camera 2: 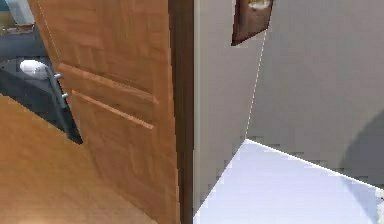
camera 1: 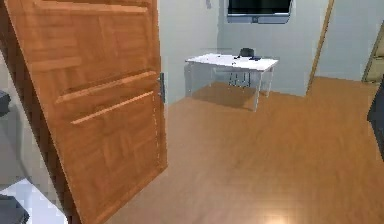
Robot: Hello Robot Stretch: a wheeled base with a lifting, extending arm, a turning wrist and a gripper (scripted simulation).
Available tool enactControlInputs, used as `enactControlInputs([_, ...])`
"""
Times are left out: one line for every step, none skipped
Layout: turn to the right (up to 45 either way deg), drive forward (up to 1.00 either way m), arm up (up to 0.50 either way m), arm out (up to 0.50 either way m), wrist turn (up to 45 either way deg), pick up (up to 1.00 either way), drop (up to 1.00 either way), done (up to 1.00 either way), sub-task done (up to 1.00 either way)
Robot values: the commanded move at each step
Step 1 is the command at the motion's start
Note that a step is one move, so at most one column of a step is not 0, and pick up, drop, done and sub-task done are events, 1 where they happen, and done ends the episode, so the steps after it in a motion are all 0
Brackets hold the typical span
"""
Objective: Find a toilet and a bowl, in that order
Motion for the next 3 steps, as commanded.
enactControlInputs([39.0, 0.0, 0.0, 0.0, 0.0, 0.0, 0.0, 0.0, 0.0])
enactControlInputs([0.0, 1.0, 0.0, 0.0, 0.0, 0.0, 0.0, 0.0, 0.0])
enactControlInputs([3.0, 0.0, 0.0, 0.0, 0.0, 0.0, 0.0, 0.0, 0.0])
